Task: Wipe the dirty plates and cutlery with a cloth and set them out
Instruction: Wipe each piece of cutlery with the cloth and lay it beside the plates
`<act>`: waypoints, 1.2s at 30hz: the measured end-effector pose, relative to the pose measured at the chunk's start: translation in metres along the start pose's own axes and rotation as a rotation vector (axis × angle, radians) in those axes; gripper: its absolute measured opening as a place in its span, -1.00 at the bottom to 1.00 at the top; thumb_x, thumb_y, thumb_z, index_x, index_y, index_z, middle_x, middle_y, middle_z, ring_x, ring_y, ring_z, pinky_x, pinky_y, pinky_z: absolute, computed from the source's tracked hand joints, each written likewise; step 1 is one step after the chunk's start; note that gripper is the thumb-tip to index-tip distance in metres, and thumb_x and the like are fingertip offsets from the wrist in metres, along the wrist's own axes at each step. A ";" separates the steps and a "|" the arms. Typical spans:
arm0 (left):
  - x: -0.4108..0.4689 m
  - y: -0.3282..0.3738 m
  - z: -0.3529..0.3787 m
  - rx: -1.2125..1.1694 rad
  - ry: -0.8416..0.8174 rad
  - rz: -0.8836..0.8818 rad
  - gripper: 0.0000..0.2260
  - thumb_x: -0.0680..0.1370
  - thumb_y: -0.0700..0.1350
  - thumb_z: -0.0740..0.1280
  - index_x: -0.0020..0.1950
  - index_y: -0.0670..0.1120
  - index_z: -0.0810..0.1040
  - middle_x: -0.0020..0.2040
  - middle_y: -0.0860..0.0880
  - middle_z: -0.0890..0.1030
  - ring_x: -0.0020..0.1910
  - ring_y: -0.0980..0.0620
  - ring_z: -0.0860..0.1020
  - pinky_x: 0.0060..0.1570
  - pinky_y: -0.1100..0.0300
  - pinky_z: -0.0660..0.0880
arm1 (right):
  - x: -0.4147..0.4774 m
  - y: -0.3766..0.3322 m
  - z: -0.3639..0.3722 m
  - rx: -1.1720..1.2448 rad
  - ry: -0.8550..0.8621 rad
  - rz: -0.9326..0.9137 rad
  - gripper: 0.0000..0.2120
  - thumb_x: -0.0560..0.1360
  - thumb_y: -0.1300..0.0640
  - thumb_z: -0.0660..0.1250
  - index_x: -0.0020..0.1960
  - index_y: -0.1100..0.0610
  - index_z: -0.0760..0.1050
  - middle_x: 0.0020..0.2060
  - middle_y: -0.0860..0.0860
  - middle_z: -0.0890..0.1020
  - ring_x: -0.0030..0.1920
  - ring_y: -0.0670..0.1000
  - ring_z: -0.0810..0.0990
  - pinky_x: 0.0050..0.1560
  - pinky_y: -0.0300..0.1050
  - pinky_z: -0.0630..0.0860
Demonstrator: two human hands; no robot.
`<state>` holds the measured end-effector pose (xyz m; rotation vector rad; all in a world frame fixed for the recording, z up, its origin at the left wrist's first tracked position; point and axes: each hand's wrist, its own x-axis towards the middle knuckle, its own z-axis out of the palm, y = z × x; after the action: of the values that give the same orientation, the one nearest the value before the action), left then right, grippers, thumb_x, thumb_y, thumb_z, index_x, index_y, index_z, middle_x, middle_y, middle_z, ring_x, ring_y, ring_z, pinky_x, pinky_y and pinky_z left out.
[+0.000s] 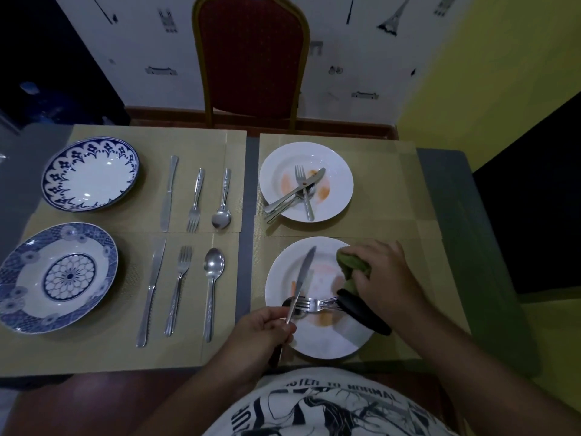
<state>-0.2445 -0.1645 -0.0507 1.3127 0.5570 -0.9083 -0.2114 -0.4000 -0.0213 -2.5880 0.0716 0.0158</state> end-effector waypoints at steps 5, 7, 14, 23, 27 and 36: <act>-0.002 0.010 0.001 0.126 -0.030 0.047 -0.83 0.57 -0.29 0.36 0.10 -0.12 0.68 -0.08 -0.17 0.73 -0.15 -0.01 0.65 -0.14 0.16 0.61 | -0.027 -0.035 0.015 -0.046 -0.127 -0.222 -0.57 0.37 0.28 0.32 0.17 -0.05 0.59 0.09 -0.16 0.59 0.09 0.01 0.39 0.07 -0.09 0.44; -0.003 0.011 -0.001 0.165 -0.073 0.044 -0.84 0.56 -0.29 0.38 0.09 -0.12 0.69 -0.17 -0.09 0.73 -0.18 0.05 0.66 -0.18 0.23 0.57 | -0.028 -0.038 0.026 -0.088 -0.204 -0.247 -0.63 0.42 0.16 0.19 0.15 -0.06 0.59 0.10 -0.16 0.60 0.07 0.05 0.42 0.02 -0.01 0.49; -0.002 0.011 0.003 0.238 -0.121 0.002 -0.80 0.48 -0.26 0.46 0.08 -0.10 0.71 -0.07 -0.09 0.75 -0.08 0.00 0.71 -0.09 0.22 0.61 | -0.001 -0.003 0.016 -0.110 -0.029 0.131 -0.62 0.42 0.33 0.30 0.10 -0.05 0.61 0.06 -0.10 0.58 0.13 0.00 0.31 0.10 -0.11 0.36; 0.019 0.023 0.096 0.157 -0.018 0.083 -0.89 0.54 -0.24 0.42 0.04 -0.15 0.70 -0.09 -0.15 0.73 -0.16 -0.02 0.68 -0.14 0.15 0.66 | -0.009 0.067 -0.044 0.033 0.030 0.130 -0.55 0.41 0.33 0.31 0.18 -0.07 0.59 0.06 -0.16 0.56 0.17 -0.02 0.39 0.21 -0.06 0.42; 0.032 0.009 0.159 0.214 0.023 0.146 -0.91 0.53 -0.23 0.44 0.01 -0.14 0.72 -0.19 -0.14 0.74 -0.26 -0.02 0.65 -0.13 0.06 0.68 | -0.018 0.110 -0.069 0.054 0.064 0.156 -0.58 0.41 0.36 0.35 0.15 -0.04 0.62 0.05 -0.10 0.59 0.09 -0.08 0.36 0.13 -0.13 0.38; 0.078 -0.024 0.247 0.424 0.210 0.248 -0.88 0.55 -0.22 0.42 0.03 -0.14 0.74 -0.17 -0.05 0.73 -0.21 0.01 0.67 -0.10 0.15 0.63 | -0.037 0.182 -0.095 0.094 -0.074 0.168 -0.57 0.43 0.33 0.36 0.19 -0.07 0.59 0.08 -0.12 0.56 0.10 -0.16 0.31 0.13 -0.26 0.28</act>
<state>-0.2552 -0.4234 -0.0758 1.8320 0.3593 -0.7072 -0.2587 -0.6026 -0.0349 -2.4783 0.2558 0.1657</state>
